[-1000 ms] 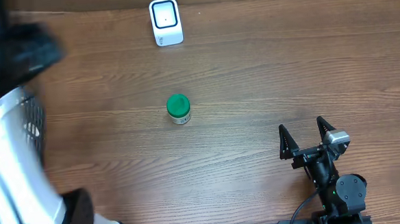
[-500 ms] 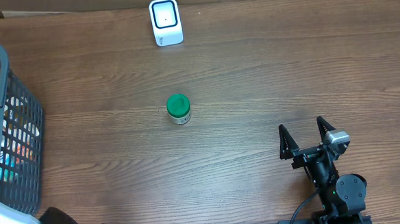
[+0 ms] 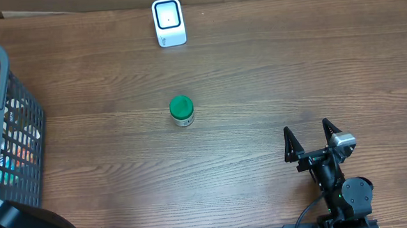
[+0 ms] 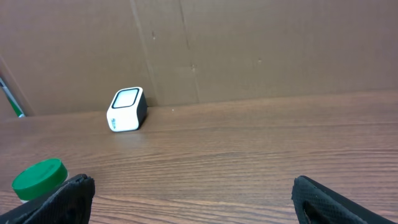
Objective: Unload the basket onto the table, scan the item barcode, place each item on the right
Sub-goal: 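Return the left gripper into the basket and grasp a mint-green packet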
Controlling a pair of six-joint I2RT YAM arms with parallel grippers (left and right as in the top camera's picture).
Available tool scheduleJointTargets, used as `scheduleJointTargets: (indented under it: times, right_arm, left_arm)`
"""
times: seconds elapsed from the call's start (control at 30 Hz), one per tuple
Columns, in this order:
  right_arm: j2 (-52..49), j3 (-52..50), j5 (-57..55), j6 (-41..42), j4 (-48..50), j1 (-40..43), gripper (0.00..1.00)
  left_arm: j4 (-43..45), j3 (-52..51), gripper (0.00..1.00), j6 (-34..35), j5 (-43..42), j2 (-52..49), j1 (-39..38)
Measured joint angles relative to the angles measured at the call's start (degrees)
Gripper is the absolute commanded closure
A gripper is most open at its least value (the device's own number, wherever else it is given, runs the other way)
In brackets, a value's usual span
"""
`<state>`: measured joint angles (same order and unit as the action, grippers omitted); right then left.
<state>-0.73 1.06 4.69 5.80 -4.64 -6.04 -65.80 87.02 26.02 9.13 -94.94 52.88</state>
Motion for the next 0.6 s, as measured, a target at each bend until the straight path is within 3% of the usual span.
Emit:
scheduleJointTargets:
  times: [0.07, 0.27, 0.6]
  right_arm:
    - [0.0, 0.0, 0.0, 0.0, -0.02, 0.0, 0.0]
    - [0.0, 0.0, 0.0, 0.0, 0.0, 0.0, 0.0]
    - [0.0, 0.0, -0.02, -0.02, -0.04, 0.0, 0.0]
  left_arm:
    - [4.17, -4.85, 0.2, -0.74, 1.46, -0.02, 0.0]
    - [16.52, -15.76, 0.18, -4.74, 2.01, -0.28, 0.0]
    - [28.98, -18.27, 0.19, -14.05, 2.12, 0.35, 0.04]
